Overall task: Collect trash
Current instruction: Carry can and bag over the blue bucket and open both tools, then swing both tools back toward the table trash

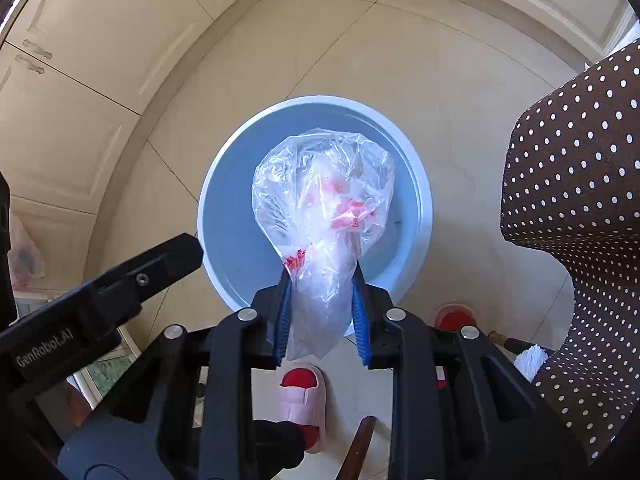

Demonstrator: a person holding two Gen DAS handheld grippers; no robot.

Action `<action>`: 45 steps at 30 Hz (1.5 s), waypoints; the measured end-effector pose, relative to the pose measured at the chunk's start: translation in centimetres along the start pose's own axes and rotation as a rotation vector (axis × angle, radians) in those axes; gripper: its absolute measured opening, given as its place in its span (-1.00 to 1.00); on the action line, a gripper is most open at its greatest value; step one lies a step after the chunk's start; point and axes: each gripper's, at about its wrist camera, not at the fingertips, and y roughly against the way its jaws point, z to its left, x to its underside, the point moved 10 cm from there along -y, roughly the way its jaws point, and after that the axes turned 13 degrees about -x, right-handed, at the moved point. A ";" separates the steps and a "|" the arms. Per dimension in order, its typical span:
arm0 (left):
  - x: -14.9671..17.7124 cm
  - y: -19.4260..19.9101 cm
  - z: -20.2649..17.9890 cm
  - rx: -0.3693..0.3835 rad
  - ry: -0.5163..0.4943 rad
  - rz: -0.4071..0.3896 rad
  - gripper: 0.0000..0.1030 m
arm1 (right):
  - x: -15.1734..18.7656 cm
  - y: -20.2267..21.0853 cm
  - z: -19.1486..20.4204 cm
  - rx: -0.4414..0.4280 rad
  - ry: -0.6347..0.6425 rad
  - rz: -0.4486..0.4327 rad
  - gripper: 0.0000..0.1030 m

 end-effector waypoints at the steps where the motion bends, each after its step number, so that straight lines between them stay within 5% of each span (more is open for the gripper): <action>1: 0.0 0.0 0.2 -0.005 0.002 0.001 0.07 | 0.1 0.1 -0.1 -0.003 0.000 -0.003 -0.46; 9: -0.3 0.9 1.1 0.000 0.016 -0.012 0.12 | 0.4 1.5 -0.9 -0.030 -0.001 -0.051 -0.37; 12: -0.4 1.2 1.2 -0.001 0.013 -0.013 0.13 | 0.2 1.9 -0.9 -0.033 -0.004 -0.066 -0.10; 20: -0.6 2.8 0.9 -0.006 0.001 -0.042 0.13 | -0.1 3.2 -0.7 -0.027 -0.001 -0.086 -0.10; 24: -0.3 5.7 1.0 -0.031 -0.009 -0.118 0.13 | 0.2 5.8 -0.5 -0.005 0.031 -0.123 -0.10; 31: 2.0 15.4 -1.3 -0.005 -0.062 -0.298 0.13 | 1.3 16.1 1.9 0.077 0.156 -0.284 -0.10; 40: 7.0 33.8 -7.7 0.109 -0.134 -0.631 0.22 | 6.0 37.1 6.4 0.118 0.308 -0.614 0.01; 45: 10.5 41.6 -13.8 0.147 -0.256 -0.760 0.37 | 10.6 49.1 5.4 0.160 0.360 -0.781 0.03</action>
